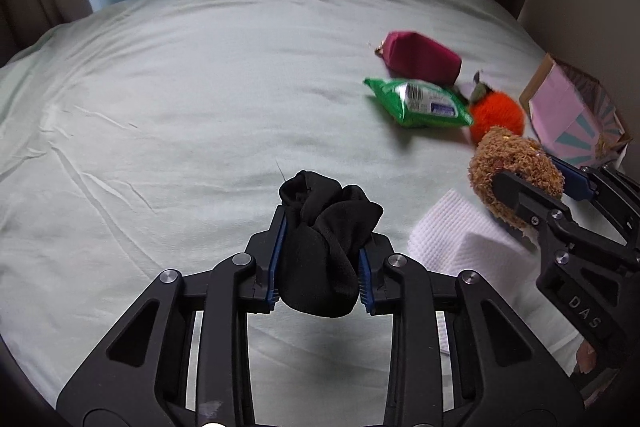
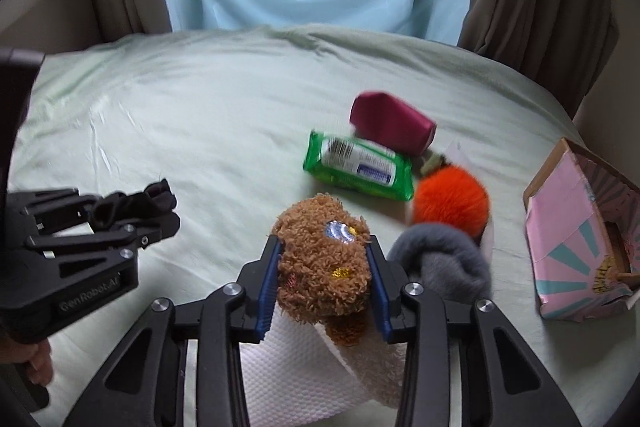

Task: Organize soft objects
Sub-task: 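Carry the black sock and teddy bear over the cardboard box with both tools, then open both tools to drop the sock and bear into the box, withdraw, then grasp the white cloth with the left tool while the right tool grasps the grey sock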

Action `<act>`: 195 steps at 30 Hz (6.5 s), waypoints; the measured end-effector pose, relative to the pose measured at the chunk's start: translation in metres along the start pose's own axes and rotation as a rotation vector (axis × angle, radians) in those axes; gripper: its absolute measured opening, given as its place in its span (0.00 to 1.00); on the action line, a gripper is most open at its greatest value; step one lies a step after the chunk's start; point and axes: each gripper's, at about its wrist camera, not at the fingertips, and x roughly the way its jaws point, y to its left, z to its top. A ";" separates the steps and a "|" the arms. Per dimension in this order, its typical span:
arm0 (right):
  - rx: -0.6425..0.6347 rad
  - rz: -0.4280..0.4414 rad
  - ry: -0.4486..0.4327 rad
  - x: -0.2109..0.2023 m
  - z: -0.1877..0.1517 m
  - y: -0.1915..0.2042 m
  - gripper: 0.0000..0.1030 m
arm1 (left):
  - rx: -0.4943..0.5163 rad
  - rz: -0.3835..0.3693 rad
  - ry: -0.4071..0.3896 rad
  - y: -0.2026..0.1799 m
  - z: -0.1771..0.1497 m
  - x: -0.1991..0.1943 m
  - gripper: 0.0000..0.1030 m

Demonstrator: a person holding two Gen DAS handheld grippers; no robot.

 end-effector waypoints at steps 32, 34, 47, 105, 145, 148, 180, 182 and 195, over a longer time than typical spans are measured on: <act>0.201 0.017 -0.068 -0.203 0.101 -0.312 0.35 | -0.031 -0.031 -0.212 -0.314 0.152 -0.162 0.26; 0.194 0.014 -0.052 -0.201 0.099 -0.334 0.35 | -0.027 -0.046 -0.198 -0.343 0.159 -0.150 0.26; 0.234 0.055 0.186 -0.108 0.081 -0.445 0.35 | 0.036 -0.110 0.024 -0.445 0.173 -0.035 0.26; 0.300 0.107 0.185 -0.158 0.088 -0.449 0.98 | 0.079 -0.024 0.055 -0.434 0.167 -0.102 1.00; 0.200 -0.019 -0.124 -0.294 0.071 -0.166 0.98 | 0.063 0.013 -0.208 -0.140 0.046 -0.312 1.00; 0.223 -0.020 -0.115 -0.278 0.068 -0.151 0.98 | 0.109 -0.023 -0.190 -0.126 0.041 -0.296 1.00; 0.210 0.095 0.065 0.024 -0.051 -0.121 0.98 | 0.399 -0.204 0.087 -0.121 -0.069 0.043 0.98; 0.216 0.106 0.070 0.033 -0.053 -0.122 0.98 | 0.396 -0.206 0.091 -0.120 -0.068 0.050 0.97; 0.225 0.174 0.134 0.066 -0.051 -0.120 0.68 | 0.389 -0.205 0.107 -0.118 -0.050 0.056 0.53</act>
